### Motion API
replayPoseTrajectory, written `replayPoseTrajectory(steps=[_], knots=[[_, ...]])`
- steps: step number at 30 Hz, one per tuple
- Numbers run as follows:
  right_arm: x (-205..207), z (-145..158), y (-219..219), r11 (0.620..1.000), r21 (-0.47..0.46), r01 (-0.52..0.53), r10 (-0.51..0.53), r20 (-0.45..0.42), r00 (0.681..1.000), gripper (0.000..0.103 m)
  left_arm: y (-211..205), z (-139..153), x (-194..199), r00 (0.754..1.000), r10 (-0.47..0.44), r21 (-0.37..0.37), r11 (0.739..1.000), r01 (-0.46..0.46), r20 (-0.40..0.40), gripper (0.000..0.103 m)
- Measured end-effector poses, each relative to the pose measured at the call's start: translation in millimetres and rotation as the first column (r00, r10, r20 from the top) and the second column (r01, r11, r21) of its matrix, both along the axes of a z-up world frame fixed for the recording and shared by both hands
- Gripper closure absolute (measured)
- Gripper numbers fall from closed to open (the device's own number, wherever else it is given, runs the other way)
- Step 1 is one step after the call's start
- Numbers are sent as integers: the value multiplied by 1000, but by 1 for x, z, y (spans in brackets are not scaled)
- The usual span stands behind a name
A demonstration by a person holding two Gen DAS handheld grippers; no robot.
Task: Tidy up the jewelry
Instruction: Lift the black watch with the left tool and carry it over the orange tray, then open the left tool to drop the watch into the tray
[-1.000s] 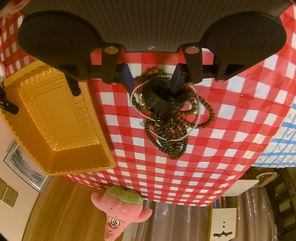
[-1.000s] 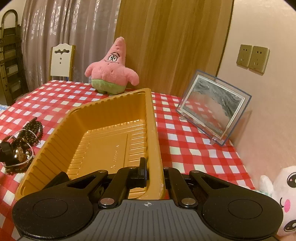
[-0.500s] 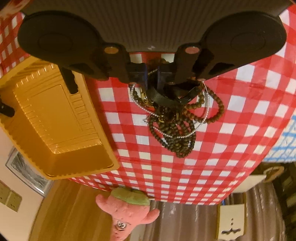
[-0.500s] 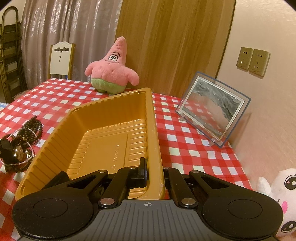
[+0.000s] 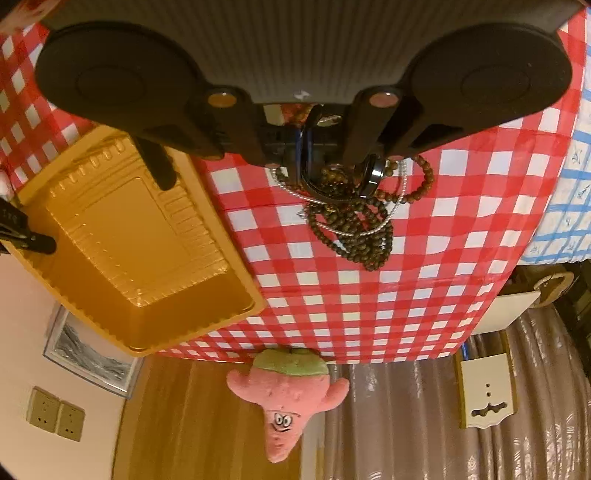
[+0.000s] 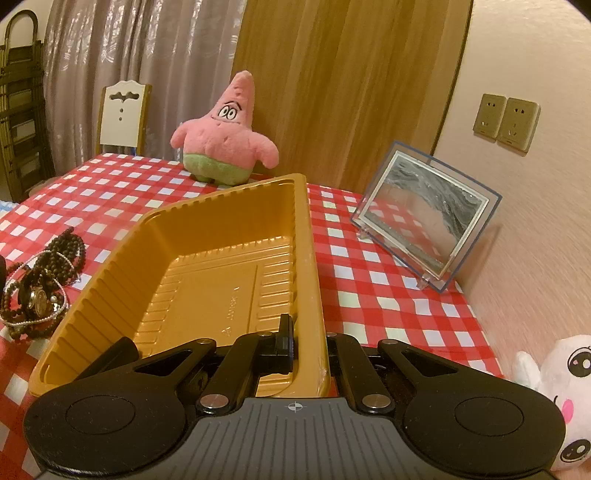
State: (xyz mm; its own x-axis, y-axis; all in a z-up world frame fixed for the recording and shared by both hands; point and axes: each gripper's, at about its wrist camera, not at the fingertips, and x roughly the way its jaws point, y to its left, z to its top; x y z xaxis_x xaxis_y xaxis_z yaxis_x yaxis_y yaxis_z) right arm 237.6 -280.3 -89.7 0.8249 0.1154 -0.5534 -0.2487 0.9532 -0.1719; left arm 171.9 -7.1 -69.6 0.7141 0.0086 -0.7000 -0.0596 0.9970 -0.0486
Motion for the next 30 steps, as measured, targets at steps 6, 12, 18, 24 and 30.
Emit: replayPoseTrajectory(steps=[6, 12, 18, 24, 30], knots=[[0, 0, 0, 1000, -8, -6, 6, -3, 1000, 100, -13, 14, 2, 998, -52, -15, 999, 53, 23, 100], [1, 3, 4, 1000, -19, -12, 12, -1, 1000, 100, -39, 26, 11, 987, -151, -65, 986, 154, 48, 100], [1, 4, 7, 1000, -21, -14, 14, 1, 1000, 100, -73, 26, 25, 963, -266, -127, 954, 271, 54, 100], [1, 5, 9, 1000, -23, -15, 16, 4, 1000, 100, -99, 19, 41, 941, -335, -175, 924, 338, 48, 100], [-2, 4, 9, 1000, -26, -12, 12, -1, 1000, 100, -109, 3, 57, 925, -380, -250, 895, 370, 10, 100]])
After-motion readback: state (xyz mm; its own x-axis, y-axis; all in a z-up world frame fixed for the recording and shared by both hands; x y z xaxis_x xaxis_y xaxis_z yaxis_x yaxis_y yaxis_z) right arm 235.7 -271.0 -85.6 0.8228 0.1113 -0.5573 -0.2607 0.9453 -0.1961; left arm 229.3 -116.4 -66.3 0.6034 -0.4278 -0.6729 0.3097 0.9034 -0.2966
